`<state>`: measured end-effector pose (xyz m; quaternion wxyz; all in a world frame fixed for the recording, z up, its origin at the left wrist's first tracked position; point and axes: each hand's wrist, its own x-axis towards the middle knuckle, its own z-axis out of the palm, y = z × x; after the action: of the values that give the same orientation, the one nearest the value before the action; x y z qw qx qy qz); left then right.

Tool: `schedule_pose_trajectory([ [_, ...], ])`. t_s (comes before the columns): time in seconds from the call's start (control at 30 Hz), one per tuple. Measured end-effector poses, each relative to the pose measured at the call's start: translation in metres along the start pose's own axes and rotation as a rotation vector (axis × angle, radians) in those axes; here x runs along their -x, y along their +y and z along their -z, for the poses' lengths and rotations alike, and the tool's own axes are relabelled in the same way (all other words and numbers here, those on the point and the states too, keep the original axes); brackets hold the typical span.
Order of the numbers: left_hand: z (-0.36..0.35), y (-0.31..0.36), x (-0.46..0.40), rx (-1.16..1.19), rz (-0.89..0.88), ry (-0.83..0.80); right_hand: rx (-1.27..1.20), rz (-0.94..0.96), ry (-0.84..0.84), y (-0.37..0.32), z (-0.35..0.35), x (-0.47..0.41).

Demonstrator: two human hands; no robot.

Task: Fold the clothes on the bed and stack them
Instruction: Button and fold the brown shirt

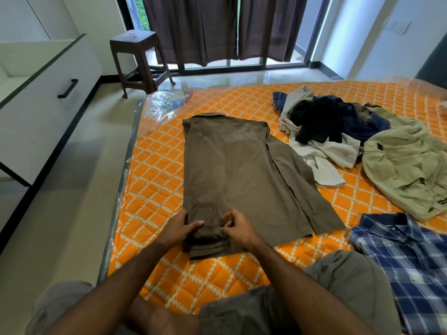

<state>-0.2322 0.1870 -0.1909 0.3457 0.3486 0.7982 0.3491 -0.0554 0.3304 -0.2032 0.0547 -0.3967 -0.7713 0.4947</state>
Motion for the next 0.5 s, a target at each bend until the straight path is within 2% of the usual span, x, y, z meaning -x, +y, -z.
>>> schedule_pose_trajectory([
  [0.07,-0.002,0.001,0.004,0.076,0.026,-0.006,0.007,0.019,-0.038,0.004,0.003,0.002],
  [0.13,-0.005,0.000,0.005,-0.016,0.065,0.008,0.052,0.042,-0.047,0.007,0.003,0.004],
  [0.23,-0.008,0.013,-0.002,-0.472,0.102,0.213,0.078,0.056,-0.028,0.005,0.013,0.003],
  [0.3,-0.014,0.039,-0.017,-0.646,-0.012,0.325,0.140,0.082,0.037,0.007,0.035,-0.001],
  [0.4,-0.034,0.090,-0.049,-0.718,-0.213,0.203,0.222,0.029,0.153,0.024,0.085,-0.004],
  [0.5,-0.068,0.138,-0.084,-0.865,-0.284,0.034,0.261,-0.083,0.224,0.051,0.132,-0.008],
])
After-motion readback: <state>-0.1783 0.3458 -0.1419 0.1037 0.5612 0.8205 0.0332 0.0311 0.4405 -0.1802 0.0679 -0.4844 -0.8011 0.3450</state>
